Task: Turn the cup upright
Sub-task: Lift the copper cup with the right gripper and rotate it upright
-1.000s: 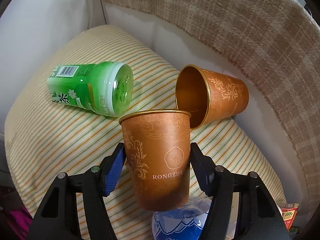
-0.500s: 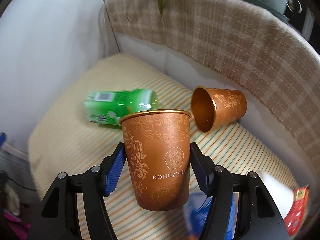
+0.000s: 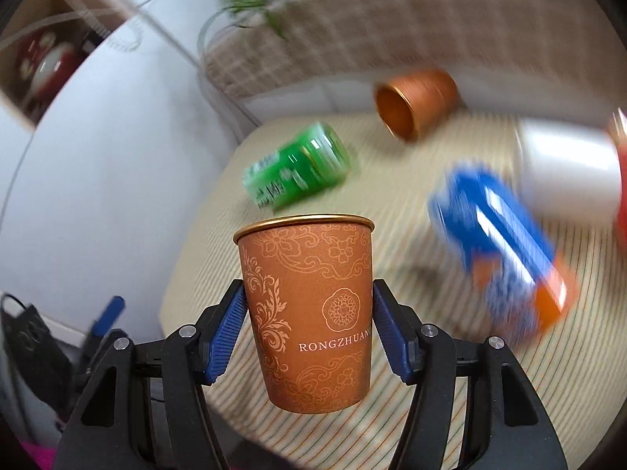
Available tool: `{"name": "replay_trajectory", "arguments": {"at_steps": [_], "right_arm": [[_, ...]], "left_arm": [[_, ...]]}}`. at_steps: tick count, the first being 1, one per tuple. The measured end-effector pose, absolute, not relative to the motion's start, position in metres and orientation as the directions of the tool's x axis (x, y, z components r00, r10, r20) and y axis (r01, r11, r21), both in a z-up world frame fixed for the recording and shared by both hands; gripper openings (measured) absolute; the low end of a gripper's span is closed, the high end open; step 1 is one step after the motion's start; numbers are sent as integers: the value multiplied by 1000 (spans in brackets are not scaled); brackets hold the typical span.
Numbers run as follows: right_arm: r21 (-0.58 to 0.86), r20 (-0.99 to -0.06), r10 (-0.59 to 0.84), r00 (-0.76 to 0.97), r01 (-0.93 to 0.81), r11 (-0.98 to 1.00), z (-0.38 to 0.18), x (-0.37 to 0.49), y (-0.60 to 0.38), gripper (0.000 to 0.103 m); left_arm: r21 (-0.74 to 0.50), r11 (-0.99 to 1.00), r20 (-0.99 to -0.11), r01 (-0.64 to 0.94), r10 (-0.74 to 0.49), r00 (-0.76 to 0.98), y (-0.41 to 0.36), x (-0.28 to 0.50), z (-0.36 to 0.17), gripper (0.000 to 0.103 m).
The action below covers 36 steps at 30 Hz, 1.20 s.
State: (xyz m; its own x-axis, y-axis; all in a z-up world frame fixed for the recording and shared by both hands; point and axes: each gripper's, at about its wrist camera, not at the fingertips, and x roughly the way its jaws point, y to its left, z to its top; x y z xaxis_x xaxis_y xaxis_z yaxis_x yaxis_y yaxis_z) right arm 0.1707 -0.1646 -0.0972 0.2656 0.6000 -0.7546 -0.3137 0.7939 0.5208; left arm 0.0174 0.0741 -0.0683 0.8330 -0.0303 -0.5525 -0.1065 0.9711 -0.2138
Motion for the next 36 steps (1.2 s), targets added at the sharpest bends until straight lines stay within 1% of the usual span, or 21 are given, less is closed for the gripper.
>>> {"name": "replay_trajectory", "arguments": {"at_steps": [3,7,13,17,19,23,25,30,36], "right_arm": [[594,-736,628,253,-204,778,-116,157,-181,63],[623,-730,630,267,-119,773,-131,138,-194,63],[637,-732,617,290,-31,770,-148,126,-198,63],[629,-739,598,311,0,777,-148,117,-209,63],[625,-743,590,316,11,781,-149,116,-213,65],[623,-740,587,330,7,782,-149,113,-218,66],[617,-740,588,327,-17,787,-149,113,-219,73],[548,-751,534,389,-85,832,-134,101,-222,74],[449,-747,454,486,-136,883,-117,72,-236,74]], "left_arm": [[-200,976,-555,-85,-41,831,67,13,-67,103],[-193,979,-557,-61,-58,829,58,8,-65,103],[-176,984,-573,-25,-82,815,43,8,-64,103],[-172,985,-580,-2,-100,808,32,7,-64,103],[-171,985,-582,5,-105,807,28,7,-64,103],[-169,985,-588,11,-110,802,24,9,-64,103],[-170,985,-591,17,-115,798,21,10,-64,103],[-189,981,-617,35,-146,773,17,16,-69,103],[-300,950,-682,88,-278,676,11,36,-89,103]]}}
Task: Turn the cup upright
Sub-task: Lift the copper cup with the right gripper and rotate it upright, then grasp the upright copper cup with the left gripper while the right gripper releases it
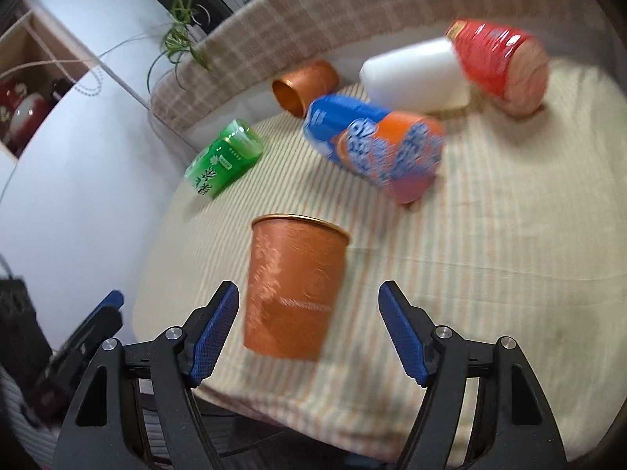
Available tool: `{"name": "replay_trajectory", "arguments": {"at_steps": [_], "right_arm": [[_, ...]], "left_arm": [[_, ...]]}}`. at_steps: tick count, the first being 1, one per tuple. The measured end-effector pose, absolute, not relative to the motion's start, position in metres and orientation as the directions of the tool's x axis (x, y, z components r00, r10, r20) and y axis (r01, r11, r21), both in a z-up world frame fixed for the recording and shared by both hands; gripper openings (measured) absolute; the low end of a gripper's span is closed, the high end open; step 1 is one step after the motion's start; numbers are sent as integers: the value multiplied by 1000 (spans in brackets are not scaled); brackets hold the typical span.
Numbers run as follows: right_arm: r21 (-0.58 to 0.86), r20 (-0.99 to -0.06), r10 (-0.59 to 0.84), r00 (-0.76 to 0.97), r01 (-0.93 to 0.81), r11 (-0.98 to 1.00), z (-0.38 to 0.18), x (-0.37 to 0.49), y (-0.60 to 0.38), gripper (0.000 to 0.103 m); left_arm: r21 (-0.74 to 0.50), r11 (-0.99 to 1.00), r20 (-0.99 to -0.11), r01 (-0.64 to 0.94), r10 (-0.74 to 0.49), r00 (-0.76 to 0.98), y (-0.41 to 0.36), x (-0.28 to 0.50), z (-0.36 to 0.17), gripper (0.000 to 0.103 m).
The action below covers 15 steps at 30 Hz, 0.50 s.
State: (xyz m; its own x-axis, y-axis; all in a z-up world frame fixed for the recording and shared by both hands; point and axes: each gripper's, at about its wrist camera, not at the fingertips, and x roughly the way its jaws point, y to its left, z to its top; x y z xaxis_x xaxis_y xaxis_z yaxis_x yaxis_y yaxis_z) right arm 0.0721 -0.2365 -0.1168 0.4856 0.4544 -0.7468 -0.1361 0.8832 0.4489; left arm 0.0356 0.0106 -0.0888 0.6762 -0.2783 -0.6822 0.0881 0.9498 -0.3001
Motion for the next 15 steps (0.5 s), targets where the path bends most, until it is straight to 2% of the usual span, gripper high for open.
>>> {"name": "replay_trajectory", "arguments": {"at_steps": [10,15], "right_arm": [[233,-742,248,622,-108,967,-100,27,-267,74],[206,-742,211,637,-82,975,-99,19,-280,74]], "left_arm": [[-541,830,-689,133,-529,495,-10,82,-110,99],[-592,795,-694,131,-585,419,-23,107,-120,98]]}}
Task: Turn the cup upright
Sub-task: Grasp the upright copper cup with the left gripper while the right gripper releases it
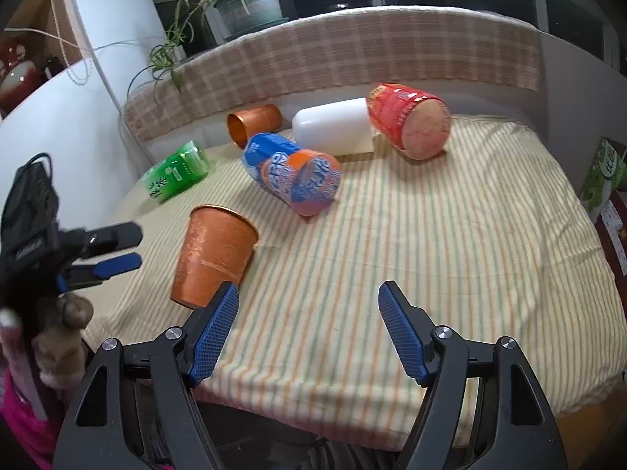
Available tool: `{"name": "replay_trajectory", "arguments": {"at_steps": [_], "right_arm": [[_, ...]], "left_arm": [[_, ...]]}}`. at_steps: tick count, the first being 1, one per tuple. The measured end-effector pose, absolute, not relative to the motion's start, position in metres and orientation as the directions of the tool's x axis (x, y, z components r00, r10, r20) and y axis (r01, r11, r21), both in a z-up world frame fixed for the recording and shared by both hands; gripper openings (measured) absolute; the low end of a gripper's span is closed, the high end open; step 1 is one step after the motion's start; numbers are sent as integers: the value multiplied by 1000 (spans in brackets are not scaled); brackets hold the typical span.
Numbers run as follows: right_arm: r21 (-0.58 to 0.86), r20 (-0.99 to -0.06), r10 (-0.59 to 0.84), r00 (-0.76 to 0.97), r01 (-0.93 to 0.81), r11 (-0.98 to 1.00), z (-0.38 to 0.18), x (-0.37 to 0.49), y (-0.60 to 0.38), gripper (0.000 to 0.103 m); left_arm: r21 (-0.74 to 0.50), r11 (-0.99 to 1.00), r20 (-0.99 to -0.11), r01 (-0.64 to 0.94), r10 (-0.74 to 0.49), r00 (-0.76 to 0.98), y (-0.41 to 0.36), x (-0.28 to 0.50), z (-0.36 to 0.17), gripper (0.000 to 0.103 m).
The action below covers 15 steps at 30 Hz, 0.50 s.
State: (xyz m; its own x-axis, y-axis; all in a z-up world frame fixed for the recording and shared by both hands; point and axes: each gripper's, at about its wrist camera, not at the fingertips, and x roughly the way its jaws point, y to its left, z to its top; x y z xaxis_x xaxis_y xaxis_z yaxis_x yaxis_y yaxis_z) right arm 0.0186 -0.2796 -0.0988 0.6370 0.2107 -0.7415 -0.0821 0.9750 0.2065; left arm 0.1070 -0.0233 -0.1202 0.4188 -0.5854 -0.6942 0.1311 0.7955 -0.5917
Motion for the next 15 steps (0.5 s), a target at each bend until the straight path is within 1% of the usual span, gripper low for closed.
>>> {"name": "replay_trajectory", "arguments": {"at_steps": [3,9,11,13,15], "right_arm": [[197,-741,192,643,-66,978,-98,16,-283,74],[199,-740,184,646,-51,979,-99,15,-289,74],[200,-740,185,646,-51,978,-99,15,-288,74],[198,-742,184,645,-51,979,-100,15,-288,74],[197,-745,182,642,-49,979,-101,15,-288,74]], "left_arm": [[-624,771,-696,129,-623,358,-31,122,-128,97],[-635,764,-714,117,-638,289,-42,139,-138,96],[-638,761,-719,114,-642,266,-46,144,-142,92],[-636,763,-725,114,-642,250,-49,146,-145,91],[-629,768,-733,120,-637,237,-52,146,-148,87]]}}
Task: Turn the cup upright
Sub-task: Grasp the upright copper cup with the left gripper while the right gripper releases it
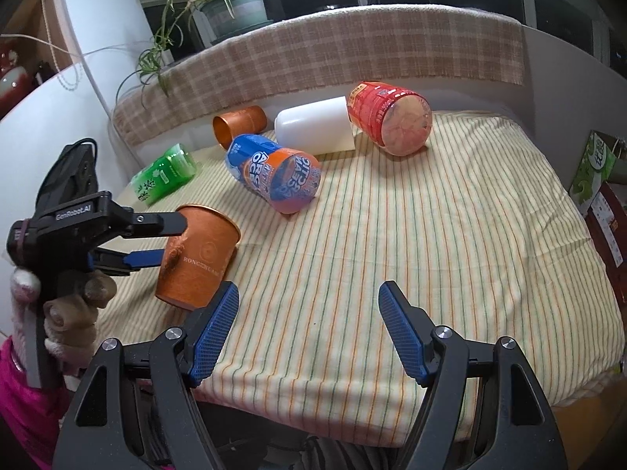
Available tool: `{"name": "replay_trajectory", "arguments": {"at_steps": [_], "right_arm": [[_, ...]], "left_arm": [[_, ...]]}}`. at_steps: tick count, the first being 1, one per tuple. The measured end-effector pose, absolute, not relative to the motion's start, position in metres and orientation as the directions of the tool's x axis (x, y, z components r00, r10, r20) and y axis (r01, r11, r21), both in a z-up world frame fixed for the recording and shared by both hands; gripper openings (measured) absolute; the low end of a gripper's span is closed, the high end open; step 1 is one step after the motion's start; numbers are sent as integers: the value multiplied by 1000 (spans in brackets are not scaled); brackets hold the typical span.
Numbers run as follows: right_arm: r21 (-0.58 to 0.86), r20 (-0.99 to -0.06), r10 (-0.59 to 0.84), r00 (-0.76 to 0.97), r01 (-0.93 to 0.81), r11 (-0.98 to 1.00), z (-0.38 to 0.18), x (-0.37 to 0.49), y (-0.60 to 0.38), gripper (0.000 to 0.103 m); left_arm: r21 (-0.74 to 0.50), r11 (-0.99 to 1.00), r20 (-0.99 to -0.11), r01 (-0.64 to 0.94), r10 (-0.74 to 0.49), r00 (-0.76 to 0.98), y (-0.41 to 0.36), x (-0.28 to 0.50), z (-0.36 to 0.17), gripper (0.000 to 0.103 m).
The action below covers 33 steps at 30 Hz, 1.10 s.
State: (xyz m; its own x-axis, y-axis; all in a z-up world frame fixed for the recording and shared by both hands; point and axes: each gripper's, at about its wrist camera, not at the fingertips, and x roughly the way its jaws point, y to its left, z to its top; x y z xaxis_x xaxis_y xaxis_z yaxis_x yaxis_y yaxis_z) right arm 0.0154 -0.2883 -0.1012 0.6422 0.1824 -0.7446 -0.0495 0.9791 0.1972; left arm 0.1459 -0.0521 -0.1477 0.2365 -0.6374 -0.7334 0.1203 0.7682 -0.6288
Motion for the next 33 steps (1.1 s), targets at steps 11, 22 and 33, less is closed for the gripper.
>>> {"name": "replay_trajectory", "arguments": {"at_steps": [11,22,33], "right_arm": [[198,-750,167,640,-23,980,-104,16,-295,74],[199,-752,166,638,-21,980,-105,16,-295,74],[198,-751,161,640,-14,980,-105,14,-296,74]], "left_arm": [[-610,776,-745,159,-630,217,-62,144,-150,67],[-444,855,-764,268,-517,386,-77,124,-120,66],[-207,913,-712,352,-387,586,-97,109,-102,66]]}}
